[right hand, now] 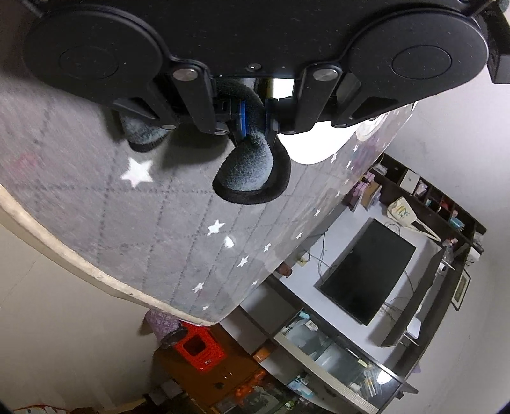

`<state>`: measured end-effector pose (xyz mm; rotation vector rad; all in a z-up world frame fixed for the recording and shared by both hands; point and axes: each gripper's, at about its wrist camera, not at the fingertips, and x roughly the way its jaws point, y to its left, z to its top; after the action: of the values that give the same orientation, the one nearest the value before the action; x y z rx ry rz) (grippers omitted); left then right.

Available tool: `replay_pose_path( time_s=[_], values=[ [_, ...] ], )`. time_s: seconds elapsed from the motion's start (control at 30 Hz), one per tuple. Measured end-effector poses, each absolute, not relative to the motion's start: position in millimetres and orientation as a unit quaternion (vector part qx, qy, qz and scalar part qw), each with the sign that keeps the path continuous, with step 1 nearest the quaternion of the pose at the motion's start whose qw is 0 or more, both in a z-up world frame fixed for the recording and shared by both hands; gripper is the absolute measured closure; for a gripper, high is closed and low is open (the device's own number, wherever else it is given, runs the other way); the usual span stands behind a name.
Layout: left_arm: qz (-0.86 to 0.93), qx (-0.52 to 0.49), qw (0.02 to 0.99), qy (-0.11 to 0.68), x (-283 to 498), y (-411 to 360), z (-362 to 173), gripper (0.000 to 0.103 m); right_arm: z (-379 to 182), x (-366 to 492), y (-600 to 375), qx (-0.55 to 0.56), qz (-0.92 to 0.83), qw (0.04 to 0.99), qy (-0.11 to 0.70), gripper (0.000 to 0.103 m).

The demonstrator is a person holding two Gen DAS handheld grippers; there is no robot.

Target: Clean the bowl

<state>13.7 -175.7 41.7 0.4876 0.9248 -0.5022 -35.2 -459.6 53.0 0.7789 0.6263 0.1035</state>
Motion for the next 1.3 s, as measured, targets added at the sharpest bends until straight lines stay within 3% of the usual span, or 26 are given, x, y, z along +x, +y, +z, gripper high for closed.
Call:
replay_pose_path(
  time_s=[0.23,0.6,0.9,1.2,1.3],
  values=[
    [-0.220,0.219,0.846,0.434,8.7,-172.3,44.3,0.057,65.4,-35.1,-450.9,0.297,0.049,0.902,0.310,0.087],
    [-0.155,0.123,0.862,0.466,-9.4,-161.4,52.8,0.049,94.8,-75.5,-444.0,0.183,0.057,0.937,0.291,0.052],
    [-0.132,0.034,0.856,0.498,-20.5,-157.8,47.9,0.049,88.4,-83.7,-421.1,0.090,0.080,0.938,0.325,0.051],
    [-0.138,0.021,0.850,0.509,-24.7,-170.0,40.7,0.049,78.6,-73.8,-404.9,0.005,0.092,0.935,0.341,0.043],
    [-0.141,0.026,0.850,0.507,-25.3,-174.1,39.3,0.054,72.3,-69.5,-405.2,-0.005,0.095,0.934,0.345,0.043]
  ],
)
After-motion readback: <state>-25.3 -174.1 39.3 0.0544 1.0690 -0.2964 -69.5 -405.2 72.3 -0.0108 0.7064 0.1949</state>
